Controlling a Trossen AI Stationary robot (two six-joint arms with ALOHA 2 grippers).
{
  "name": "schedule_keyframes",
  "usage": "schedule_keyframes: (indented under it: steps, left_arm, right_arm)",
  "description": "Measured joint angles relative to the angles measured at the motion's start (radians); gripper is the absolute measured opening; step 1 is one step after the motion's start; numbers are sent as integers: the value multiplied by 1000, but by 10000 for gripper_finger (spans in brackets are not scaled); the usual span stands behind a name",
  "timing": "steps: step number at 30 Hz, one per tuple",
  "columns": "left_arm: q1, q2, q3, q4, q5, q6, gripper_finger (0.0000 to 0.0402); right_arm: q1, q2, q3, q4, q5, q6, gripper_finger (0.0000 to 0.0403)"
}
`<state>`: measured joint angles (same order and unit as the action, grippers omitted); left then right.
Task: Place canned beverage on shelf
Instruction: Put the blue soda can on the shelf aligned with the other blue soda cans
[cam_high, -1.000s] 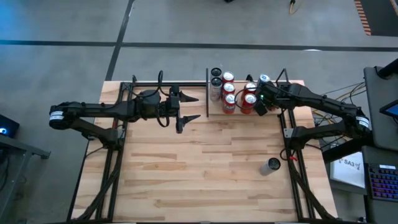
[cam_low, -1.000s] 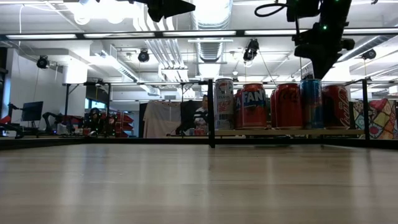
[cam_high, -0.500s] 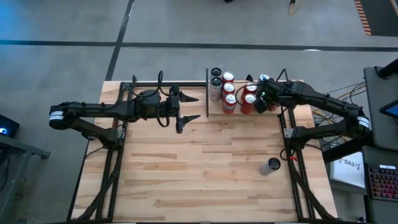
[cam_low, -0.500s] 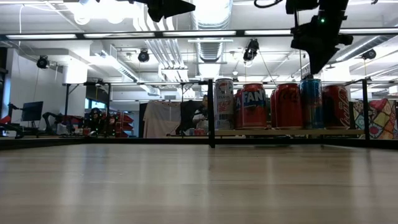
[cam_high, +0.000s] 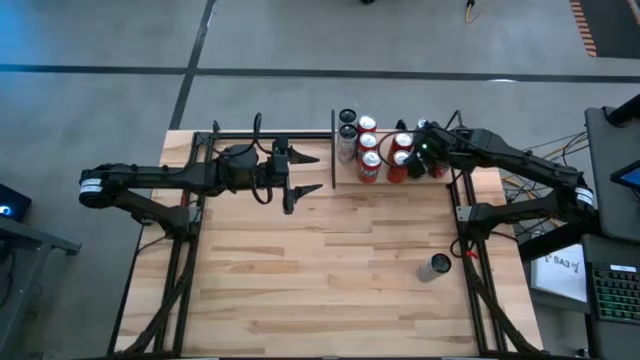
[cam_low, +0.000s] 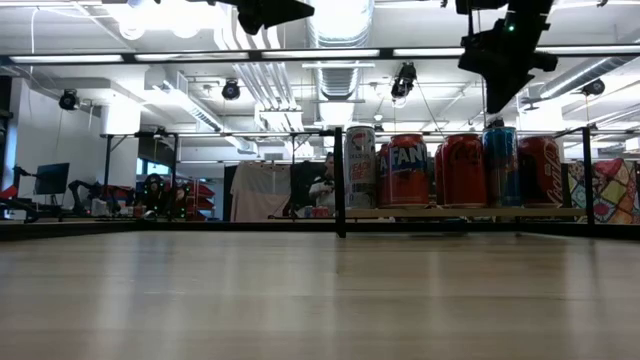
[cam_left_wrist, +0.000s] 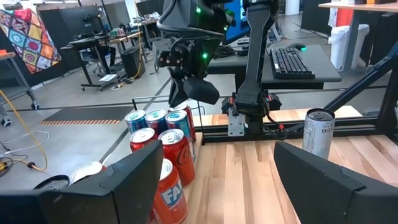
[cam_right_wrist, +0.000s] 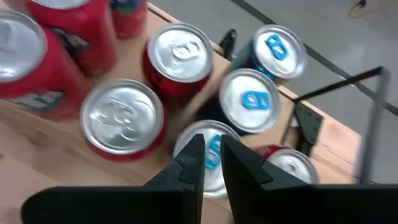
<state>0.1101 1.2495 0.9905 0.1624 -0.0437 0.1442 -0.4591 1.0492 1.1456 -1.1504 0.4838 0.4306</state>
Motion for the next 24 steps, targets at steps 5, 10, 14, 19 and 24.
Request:
schedule_keyframes:
  steps: [5, 10, 14, 19, 24]
  left_arm:
    - [0, 0, 0, 2, 0, 0, 292]
    - [0, 0, 0, 2, 0, 0, 292]
    - [0, 0, 0, 2, 0, 0, 292]
    - [0, 0, 0, 2, 0, 0, 292]
    - [0, 0, 0, 1, 0, 0, 292]
  right_arm:
    - [0, 0, -16, 92, -23, -25, 43]
    - [0, 0, -51, 171, -37, -33, 43]
    - [0, 0, -68, 195, -50, -31, 43]
    - [0, 0, -69, 194, -48, -31, 43]
    - [0, 17, -87, 191, -47, -12, 43]
